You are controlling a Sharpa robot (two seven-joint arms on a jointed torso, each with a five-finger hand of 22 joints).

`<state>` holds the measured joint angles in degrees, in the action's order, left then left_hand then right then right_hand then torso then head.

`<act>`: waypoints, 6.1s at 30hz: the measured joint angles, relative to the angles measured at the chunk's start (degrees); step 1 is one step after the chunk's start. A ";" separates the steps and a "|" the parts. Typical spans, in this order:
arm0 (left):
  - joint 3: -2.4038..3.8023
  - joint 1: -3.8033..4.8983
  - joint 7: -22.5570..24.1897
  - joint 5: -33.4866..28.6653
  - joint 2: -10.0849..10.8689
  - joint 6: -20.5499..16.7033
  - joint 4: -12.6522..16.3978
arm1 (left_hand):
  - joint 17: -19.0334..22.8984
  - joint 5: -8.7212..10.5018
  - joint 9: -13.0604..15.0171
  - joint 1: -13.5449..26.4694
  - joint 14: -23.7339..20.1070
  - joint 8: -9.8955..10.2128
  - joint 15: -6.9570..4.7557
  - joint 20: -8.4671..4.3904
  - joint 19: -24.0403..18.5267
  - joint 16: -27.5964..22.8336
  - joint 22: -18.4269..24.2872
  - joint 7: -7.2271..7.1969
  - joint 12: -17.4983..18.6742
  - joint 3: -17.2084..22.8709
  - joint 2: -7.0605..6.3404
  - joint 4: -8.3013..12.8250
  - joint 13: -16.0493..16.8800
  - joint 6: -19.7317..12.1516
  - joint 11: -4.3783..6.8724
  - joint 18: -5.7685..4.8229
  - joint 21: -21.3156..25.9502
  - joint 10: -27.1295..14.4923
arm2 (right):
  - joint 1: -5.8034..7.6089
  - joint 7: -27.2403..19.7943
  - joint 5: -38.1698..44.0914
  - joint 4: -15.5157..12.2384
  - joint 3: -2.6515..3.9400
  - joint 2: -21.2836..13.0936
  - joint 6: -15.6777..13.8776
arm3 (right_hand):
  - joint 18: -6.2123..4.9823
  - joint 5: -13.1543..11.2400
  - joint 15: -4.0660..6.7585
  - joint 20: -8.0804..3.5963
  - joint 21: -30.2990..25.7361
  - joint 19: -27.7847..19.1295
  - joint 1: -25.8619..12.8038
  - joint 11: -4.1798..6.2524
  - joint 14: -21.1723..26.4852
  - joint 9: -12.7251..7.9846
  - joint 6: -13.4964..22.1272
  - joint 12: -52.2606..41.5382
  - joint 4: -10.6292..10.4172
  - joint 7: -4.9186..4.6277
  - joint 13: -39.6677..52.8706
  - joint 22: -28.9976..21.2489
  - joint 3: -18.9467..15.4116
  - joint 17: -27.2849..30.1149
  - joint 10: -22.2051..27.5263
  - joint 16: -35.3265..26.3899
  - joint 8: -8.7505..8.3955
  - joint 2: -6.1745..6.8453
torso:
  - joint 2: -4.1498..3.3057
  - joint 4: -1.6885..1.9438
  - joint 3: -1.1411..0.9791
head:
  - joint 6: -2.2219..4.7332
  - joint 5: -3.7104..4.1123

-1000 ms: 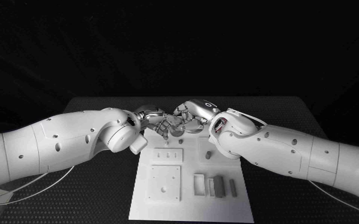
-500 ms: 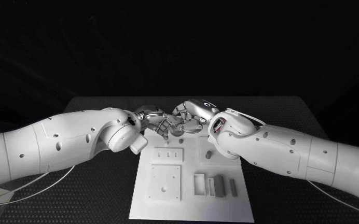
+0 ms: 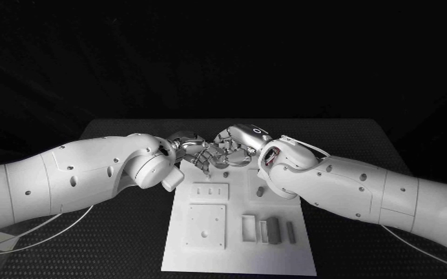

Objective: Assemble the parts on the task board

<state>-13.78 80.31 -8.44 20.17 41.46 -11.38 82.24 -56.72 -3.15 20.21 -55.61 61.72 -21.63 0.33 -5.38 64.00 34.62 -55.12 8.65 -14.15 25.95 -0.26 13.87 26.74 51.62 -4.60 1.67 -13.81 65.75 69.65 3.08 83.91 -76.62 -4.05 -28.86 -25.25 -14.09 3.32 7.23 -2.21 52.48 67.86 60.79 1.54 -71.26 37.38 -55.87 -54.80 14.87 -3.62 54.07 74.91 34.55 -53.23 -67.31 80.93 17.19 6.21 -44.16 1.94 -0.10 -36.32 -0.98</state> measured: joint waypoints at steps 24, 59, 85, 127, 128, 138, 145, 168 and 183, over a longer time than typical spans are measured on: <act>0.10 0.08 -0.83 -0.08 0.24 1.30 0.08 | 0.37 0.00 -0.11 2.78 -0.22 0.39 -0.22 0.10 -0.09 0.84 -1.09 0.27 0.00 0.17 -2.98 -2.56 0.07 -0.25 -0.32 0.02 0.00 -0.31 | -0.12 -0.10 0.44 0.26 -0.06 -0.37 0.01 | 0.00 0.00 -0.10 0.10 0.00 -0.08 -0.15 0.00 -0.07 -0.02 -0.19 0.00 0.00 0.19 -0.05 0.00 0.00 -0.04 -0.18 0.00 -0.22 0.15 | 0.02 -0.05 -0.04 | -0.05 -0.05; 0.18 0.13 -2.54 -0.06 0.98 1.55 0.11 | 0.95 0.00 -0.09 5.87 -1.25 1.71 -0.20 -0.04 -0.45 1.76 -1.84 1.71 0.85 -3.02 -7.14 -2.79 0.50 -2.79 -1.12 0.04 1.00 -2.60 | -0.33 -0.13 0.50 0.05 -0.11 -1.33 -0.31 | -0.01 0.00 0.02 0.08 -1.12 -0.50 -0.15 -0.31 0.42 0.25 -0.19 6.44 0.40 0.18 -4.66 0.00 0.40 0.17 -0.89 -1.56 -0.56 0.15 | 0.03 -0.02 0.01 | -0.29 -0.05; 0.25 0.14 -0.28 -0.90 2.06 -0.02 1.15 | 1.52 0.00 0.69 2.38 -1.22 0.50 -0.23 -0.25 -0.20 2.43 -2.38 0.55 0.29 -2.00 -3.65 -0.52 1.34 -0.94 -0.29 0.15 1.55 -1.37 | -0.33 -0.36 -0.12 0.51 -0.12 -1.43 0.88 | 0.82 0.00 -3.40 0.42 -1.79 -0.81 1.39 -4.02 -0.85 -1.45 2.78 37.30 1.42 -2.79 -24.99 0.04 1.43 2.21 -1.27 -4.06 -4.35 -0.46 | 0.03 -0.10 0.01 | -0.38 0.13; 0.24 0.14 -2.51 -1.69 1.13 0.84 1.15 | 2.12 0.00 0.67 5.87 -1.43 0.73 -0.43 -0.22 -0.20 2.87 -2.78 0.74 0.30 -2.94 -3.95 -2.74 1.31 -1.16 -0.28 0.00 2.33 -1.38 | -0.50 -1.06 -1.91 -0.93 -0.12 -1.62 0.44 | 1.74 0.00 -3.91 0.48 -2.22 -0.31 2.12 -4.10 -1.38 -1.98 3.58 43.05 1.56 -4.61 -28.39 0.02 0.64 2.77 -5.50 -4.28 -4.04 -0.77 | 0.02 0.01 0.00 | -0.53 -0.02; 0.24 0.14 -2.53 -1.71 1.13 0.84 1.15 | 2.12 0.00 0.67 5.97 -1.43 0.73 -0.43 -0.22 -0.20 2.87 -2.78 0.74 0.30 -2.94 -4.05 -2.74 1.31 -1.16 -0.28 -0.01 2.33 -1.38 | -0.50 -1.07 -1.95 -0.93 -0.12 -1.60 0.44 | 1.74 0.00 -3.91 0.48 -2.22 -0.31 2.12 -4.10 -1.38 -1.98 3.57 43.05 1.56 -4.60 -28.39 0.01 0.64 2.76 -5.50 -4.28 -4.04 -0.78 | 0.02 0.01 0.01 | -0.54 -0.02; 0.24 0.14 -2.60 -2.48 1.11 0.85 1.18 | 2.17 0.00 0.66 6.10 -1.43 0.73 -0.43 -0.22 -0.20 3.09 -2.84 0.74 0.29 -2.63 -4.18 -3.06 1.30 -1.16 -0.28 0.05 2.32 -1.38 | -0.50 -1.14 -2.33 -1.16 -0.12 -1.41 0.53 | 1.78 0.00 -3.91 0.49 -2.22 -0.31 2.12 -4.08 -1.39 -1.97 3.37 43.27 1.56 -4.55 -28.39 0.01 0.64 2.76 -5.91 -4.28 -4.04 -0.78 | 0.02 -0.01 0.05 | -0.63 -0.09; 0.23 0.13 -2.63 -2.89 1.11 0.85 1.17 | 2.17 0.00 0.68 6.10 -1.43 0.72 -0.43 -0.22 -0.20 3.09 -2.90 0.74 0.29 -2.63 -4.18 -3.06 1.30 -1.16 -0.28 0.06 2.32 -1.38 | -0.50 -1.19 -2.55 -1.41 -0.12 -1.41 0.53 | 1.81 0.00 -3.90 0.50 -2.22 -0.31 2.12 -4.09 -1.39 -1.98 3.15 43.26 1.56 -4.59 -28.37 0.01 0.64 2.76 -5.92 -4.28 -4.04 -0.78 | 0.03 -0.02 0.05 | -0.68 -0.13; 0.20 0.11 -2.72 -3.09 1.12 0.90 1.22 | 2.47 0.00 1.16 1.02 -1.43 0.36 -0.43 -0.45 0.22 4.07 -3.94 0.18 0.30 -0.21 0.89 0.17 1.63 0.04 0.23 0.08 2.54 -0.40 | -0.53 -1.33 -3.15 -1.44 -0.09 -1.16 0.71 | 1.83 0.01 -3.53 0.63 -2.45 -0.19 2.12 -3.68 -1.31 -1.96 2.75 43.56 1.57 -4.58 -28.50 0.01 0.32 2.81 -6.72 -4.50 -3.83 -0.78 | 0.04 -0.02 0.02 | -0.87 -0.08; 0.17 0.08 -2.79 -2.86 1.17 0.74 1.26 | 2.70 0.00 1.62 -1.16 -0.90 -0.38 -0.94 -0.65 1.03 4.43 -4.45 -0.47 -0.22 1.46 2.61 1.03 1.84 1.52 0.91 0.08 2.54 1.10 | -0.55 -1.36 -3.19 -1.30 -0.06 -1.09 0.92 | 1.83 0.00 -3.35 0.59 -2.45 -0.42 2.12 -3.56 -1.53 -1.97 2.08 43.77 1.57 -4.46 -28.28 0.00 0.32 2.86 -7.66 -4.50 -3.35 -0.78 | 0.04 -0.02 0.02 | -0.93 -0.18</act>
<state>-13.61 80.39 -11.23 17.31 42.64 -10.64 83.49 -54.02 -3.15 21.83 -56.77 60.82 -22.02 -0.61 -6.04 65.03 39.05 -59.57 8.18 -14.36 27.41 2.34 14.90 28.58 53.14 -3.69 1.75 -11.27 66.85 69.10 1.72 80.72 -77.92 -4.11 -29.95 -24.32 -12.26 3.32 3.88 -1.62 50.03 67.44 62.91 -2.02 -72.79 35.41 -53.79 -11.03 16.44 -8.08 25.79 74.91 34.87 -50.37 -74.97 76.42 13.84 5.44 -44.12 1.92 -0.09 -37.24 -1.16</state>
